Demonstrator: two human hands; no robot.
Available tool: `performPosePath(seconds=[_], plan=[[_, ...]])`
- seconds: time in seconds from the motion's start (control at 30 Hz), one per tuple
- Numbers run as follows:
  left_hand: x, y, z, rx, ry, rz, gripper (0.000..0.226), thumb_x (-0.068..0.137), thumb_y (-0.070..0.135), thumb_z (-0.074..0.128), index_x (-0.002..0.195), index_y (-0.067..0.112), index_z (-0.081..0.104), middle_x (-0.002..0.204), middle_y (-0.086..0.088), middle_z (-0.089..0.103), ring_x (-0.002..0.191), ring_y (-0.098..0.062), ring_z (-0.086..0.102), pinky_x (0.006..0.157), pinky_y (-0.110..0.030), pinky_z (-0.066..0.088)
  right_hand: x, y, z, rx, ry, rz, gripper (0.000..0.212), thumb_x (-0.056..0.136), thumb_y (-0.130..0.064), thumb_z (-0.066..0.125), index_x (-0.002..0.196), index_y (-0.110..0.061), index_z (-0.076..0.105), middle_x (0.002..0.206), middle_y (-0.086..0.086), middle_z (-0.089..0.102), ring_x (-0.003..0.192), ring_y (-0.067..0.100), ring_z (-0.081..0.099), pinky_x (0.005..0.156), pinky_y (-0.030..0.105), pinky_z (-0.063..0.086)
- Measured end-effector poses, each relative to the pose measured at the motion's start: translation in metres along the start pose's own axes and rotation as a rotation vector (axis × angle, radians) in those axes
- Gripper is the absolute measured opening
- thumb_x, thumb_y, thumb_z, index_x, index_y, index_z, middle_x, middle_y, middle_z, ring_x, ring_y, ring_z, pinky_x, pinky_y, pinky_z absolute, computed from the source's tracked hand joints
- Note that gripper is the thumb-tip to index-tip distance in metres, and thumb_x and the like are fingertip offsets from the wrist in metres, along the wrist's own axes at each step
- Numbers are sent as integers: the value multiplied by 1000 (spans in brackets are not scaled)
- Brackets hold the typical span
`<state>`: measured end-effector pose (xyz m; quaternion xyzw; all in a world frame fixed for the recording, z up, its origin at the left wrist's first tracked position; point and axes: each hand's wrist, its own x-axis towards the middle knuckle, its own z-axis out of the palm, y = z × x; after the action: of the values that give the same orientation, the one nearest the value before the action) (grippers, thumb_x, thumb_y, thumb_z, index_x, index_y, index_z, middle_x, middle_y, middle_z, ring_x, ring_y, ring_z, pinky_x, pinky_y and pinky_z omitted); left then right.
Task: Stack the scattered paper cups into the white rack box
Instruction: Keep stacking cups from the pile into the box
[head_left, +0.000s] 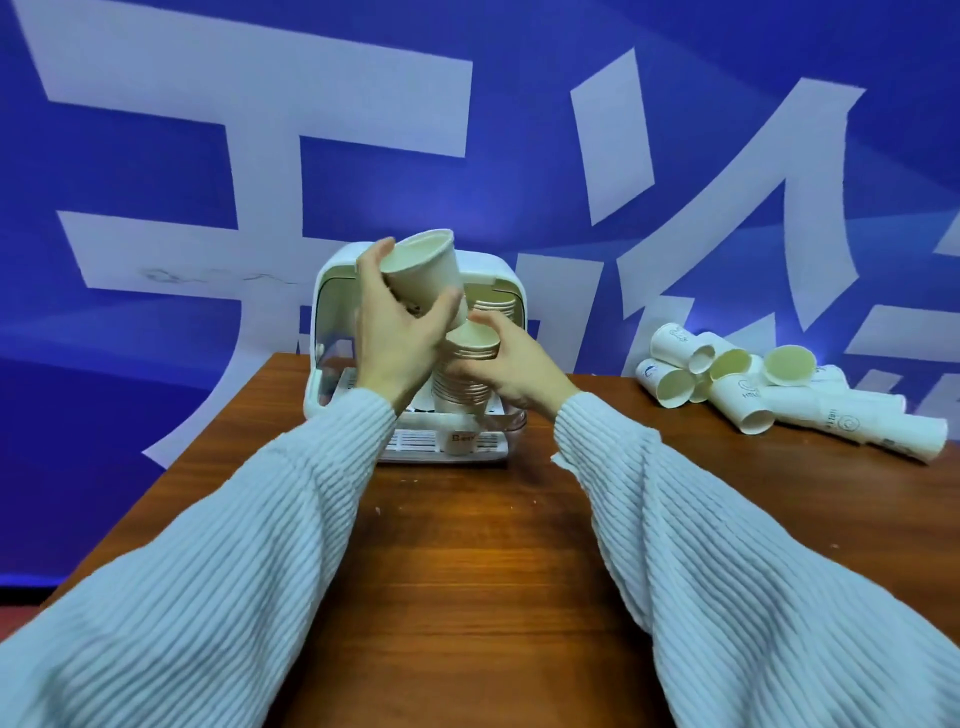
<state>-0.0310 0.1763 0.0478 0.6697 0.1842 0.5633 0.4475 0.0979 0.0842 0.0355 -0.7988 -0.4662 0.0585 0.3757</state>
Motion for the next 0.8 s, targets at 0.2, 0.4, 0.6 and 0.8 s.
performPosePath(seconds=[0.2,0.4,0.6,0.8], plan=[[12,-5,18,247,-234,111,74,80,31,81,142,27,42,116,3,61,107,-19,59,93,-30,47,-3,1,8,134,36,44,97,65,-59,86,147,-32,42,128,-6,69,114,16,67,102,44,54],[4,-24,17,448,-381,86,73,81,54,65,145,25,48,145,-3,56,129,-27,52,108,-41,42,-5,4,12,188,62,13,71,75,-43,77,139,-33,48,121,-9,71,110,15,68,102,45,55],[-16,-43,9,462,-456,-15,89,84,62,56,161,38,17,163,7,35,138,-21,48,115,-43,39,-14,8,20,314,96,22,72,85,-21,84,146,-27,46,124,-11,66,116,12,64,105,35,53],[-30,-43,12,461,-413,-90,112,78,57,63,153,47,-19,153,-3,50,130,-30,56,107,-53,47,-26,19,35,273,117,33,77,74,-34,75,144,-44,45,132,-11,68,119,16,64,106,47,53]])
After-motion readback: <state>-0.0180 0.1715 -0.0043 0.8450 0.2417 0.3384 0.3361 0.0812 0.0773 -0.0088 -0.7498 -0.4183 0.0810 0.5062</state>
